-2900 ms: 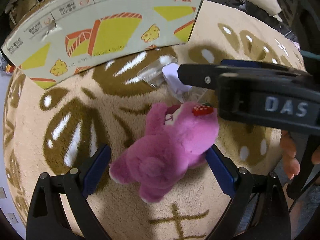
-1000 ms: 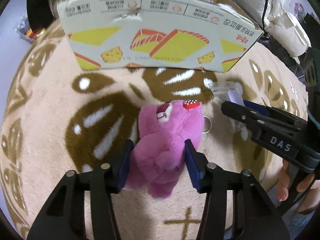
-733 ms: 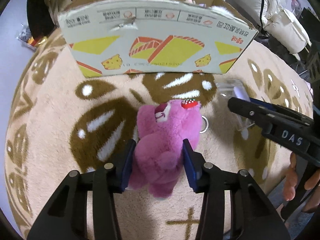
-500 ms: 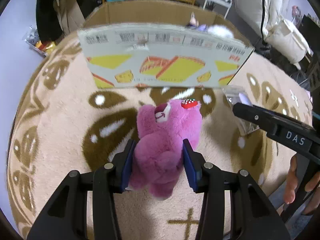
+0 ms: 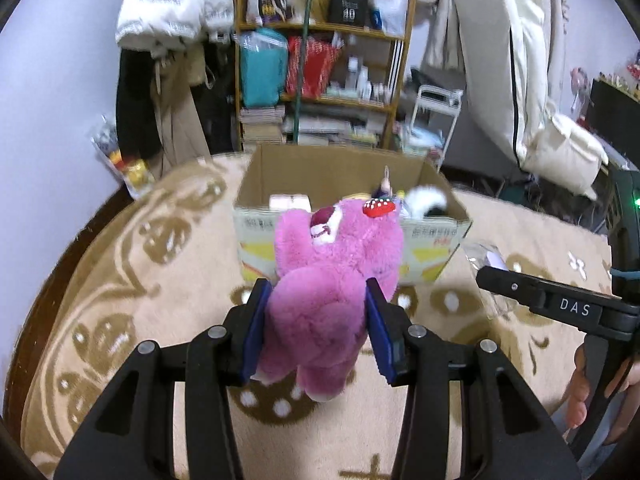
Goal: Organize soft objects
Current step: 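Lift the pink bear with the left tool while the right tool carries the sponge bag over the box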
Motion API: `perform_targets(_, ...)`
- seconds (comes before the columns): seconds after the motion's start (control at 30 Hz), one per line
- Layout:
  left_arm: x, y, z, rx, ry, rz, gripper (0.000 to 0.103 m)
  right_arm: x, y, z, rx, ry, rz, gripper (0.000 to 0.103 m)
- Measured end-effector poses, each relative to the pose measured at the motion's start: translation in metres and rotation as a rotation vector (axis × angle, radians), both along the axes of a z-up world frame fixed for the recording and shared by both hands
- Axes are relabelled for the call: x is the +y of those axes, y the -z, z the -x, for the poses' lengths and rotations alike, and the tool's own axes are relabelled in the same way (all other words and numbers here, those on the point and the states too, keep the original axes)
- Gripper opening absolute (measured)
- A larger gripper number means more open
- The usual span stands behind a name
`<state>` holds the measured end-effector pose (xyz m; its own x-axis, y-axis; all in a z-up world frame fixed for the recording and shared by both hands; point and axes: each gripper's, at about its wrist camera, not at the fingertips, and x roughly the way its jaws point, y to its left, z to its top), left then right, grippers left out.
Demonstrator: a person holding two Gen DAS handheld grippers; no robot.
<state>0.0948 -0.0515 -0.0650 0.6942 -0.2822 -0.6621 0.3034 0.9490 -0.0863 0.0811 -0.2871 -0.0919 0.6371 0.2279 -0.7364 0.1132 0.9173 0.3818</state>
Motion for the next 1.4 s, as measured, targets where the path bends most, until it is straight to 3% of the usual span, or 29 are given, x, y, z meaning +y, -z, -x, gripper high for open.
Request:
perform_targets(0.27,0.003,-0.025,0.005,-0.151,-0.042,-0.015,0.045,0.001,-0.029,0.004,-0.11,0.006,0.005,0.044)
perform_targets(0.7,-0.006,-0.041,-0.021,-0.244,-0.063,-0.053,0.045,0.008,-0.054,-0.006,-0.293,0.032,0.09,0.044)
perform_targets(1.03,-0.014,-0.042,-0.048,-0.263,-0.062,-0.065,0.045,0.01,-0.059,-0.027,-0.352,0.051,0.12,0.044)
perform_targets(1.4,-0.025,-0.025,-0.072,-0.247,-0.073,-0.066,0.046,0.019,-0.048,-0.051,-0.339,0.059,0.22,0.044)
